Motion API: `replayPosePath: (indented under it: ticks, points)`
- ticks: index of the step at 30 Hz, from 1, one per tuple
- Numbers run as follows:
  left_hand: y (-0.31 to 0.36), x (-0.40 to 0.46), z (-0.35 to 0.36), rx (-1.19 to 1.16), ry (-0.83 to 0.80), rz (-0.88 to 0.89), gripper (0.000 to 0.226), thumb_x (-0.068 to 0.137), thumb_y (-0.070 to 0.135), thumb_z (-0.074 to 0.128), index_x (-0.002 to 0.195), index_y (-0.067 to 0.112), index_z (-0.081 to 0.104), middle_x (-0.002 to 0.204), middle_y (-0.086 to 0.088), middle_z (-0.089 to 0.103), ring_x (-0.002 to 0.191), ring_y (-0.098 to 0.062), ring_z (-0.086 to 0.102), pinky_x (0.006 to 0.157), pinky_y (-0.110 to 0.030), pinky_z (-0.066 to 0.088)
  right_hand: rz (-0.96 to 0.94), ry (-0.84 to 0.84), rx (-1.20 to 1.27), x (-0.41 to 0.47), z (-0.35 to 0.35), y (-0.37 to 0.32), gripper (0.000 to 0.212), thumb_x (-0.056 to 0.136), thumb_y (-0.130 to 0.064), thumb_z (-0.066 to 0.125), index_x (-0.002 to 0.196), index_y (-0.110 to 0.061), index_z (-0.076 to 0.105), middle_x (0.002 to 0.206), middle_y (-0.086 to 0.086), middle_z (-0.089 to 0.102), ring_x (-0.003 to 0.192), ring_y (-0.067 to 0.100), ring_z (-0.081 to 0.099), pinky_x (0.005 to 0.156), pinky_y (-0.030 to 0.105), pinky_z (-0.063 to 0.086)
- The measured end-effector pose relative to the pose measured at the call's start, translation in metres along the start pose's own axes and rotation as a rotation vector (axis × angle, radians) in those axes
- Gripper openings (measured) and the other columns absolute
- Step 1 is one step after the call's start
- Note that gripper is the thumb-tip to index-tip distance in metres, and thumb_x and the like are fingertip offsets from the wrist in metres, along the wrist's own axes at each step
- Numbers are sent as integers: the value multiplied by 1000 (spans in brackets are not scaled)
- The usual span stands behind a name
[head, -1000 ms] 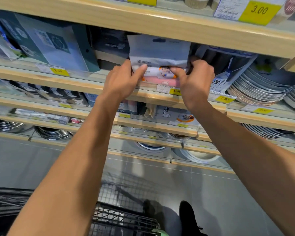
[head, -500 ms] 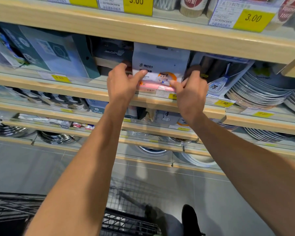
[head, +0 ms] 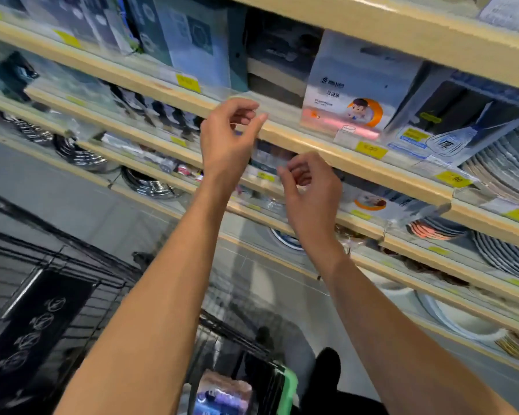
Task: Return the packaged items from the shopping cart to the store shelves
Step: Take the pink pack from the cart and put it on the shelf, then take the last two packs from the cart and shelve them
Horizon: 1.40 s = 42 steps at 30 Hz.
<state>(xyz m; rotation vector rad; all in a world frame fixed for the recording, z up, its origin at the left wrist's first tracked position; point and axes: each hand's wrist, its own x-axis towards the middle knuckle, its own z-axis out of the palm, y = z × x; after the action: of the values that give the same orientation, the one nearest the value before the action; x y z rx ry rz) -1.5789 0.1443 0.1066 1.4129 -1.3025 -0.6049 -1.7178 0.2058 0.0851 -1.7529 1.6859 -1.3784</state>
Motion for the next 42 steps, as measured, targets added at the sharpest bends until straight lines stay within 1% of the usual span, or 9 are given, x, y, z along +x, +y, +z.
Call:
replayPosePath:
  ticks: [8, 13, 16, 21, 26, 29, 34, 38, 42]
  points:
    - [-81, -146, -122, 157, 241, -360, 14, 95, 27, 64, 99, 20, 75, 85, 3, 72, 78, -8, 66, 77, -19, 50, 43, -546, 144, -104, 72, -32, 18, 91, -29, 67, 83, -13, 68, 66, -11, 61, 63, 11, 59, 62, 33, 51]
    - [-117, -260, -190, 82, 523, -741, 15, 97, 10, 59, 96, 2, 71, 80, -8, 65, 69, -13, 58, 63, -18, 49, 8, -995, 91, -177, 91, -38, 15, 90, -22, 71, 84, -9, 70, 62, -11, 56, 63, 5, 53, 62, 22, 42]
    - [-127, -337, -210, 1, 652, -1046, 14, 98, 7, 55, 87, 8, 64, 72, -5, 58, 59, -11, 51, 51, -20, 41, 82, -1338, 24, -226, 98, -20, 9, 86, -14, 74, 84, -6, 70, 60, -9, 56, 66, 8, 55, 70, 30, 53]
    - [-146, -441, -190, -181, 651, -1481, 12, 103, 15, 51, 97, 11, 61, 73, -4, 59, 45, -9, 56, 40, -16, 35, 129, -1659, -240, -292, 91, 31, 6, 87, -20, 74, 88, -14, 74, 97, 6, 71, 93, 21, 66, 89, 29, 52]
    - [-166, -514, -139, -299, 628, -1656, 6, 100, 15, 57, 97, 12, 61, 81, -1, 57, 69, -14, 55, 63, -22, 47, 232, -1816, -423, -329, 71, 80, 27, 92, -23, 69, 116, -11, 67, 114, -3, 64, 93, 20, 65, 76, 30, 53]
    - [-190, -551, -107, -339, 626, -1731, 32, 98, 17, 61, 128, 6, 60, 112, -2, 64, 101, -20, 60, 93, -34, 50, 233, -1845, -509, -342, 71, 105, 31, 92, -26, 69, 118, -10, 67, 116, 5, 68, 92, 22, 66, 75, 32, 51]
    - [-223, -585, -79, -347, 591, -1865, 61, 87, 28, 75, 136, -1, 53, 136, -11, 60, 125, -29, 57, 108, -38, 46, 171, -1825, -602, -359, 91, 127, 34, 90, -27, 70, 121, -16, 62, 113, -2, 64, 79, 12, 60, 54, 21, 34]
    - [-251, -601, -67, -342, 527, -1900, 59, 91, 28, 71, 140, 1, 52, 143, -14, 55, 132, -31, 53, 115, -45, 40, -13, -1864, -569, -378, 113, 130, 40, 89, -23, 71, 128, -19, 61, 123, -1, 65, 92, 14, 64, 66, 21, 45]
    - [-274, -612, -56, -268, 578, -1879, 45, 83, 26, 78, 122, 8, 64, 124, -7, 69, 113, -27, 66, 103, -44, 52, -190, -1884, -583, -385, 124, 130, 37, 90, -9, 69, 125, -14, 60, 128, 5, 63, 111, 25, 62, 84, 28, 45]
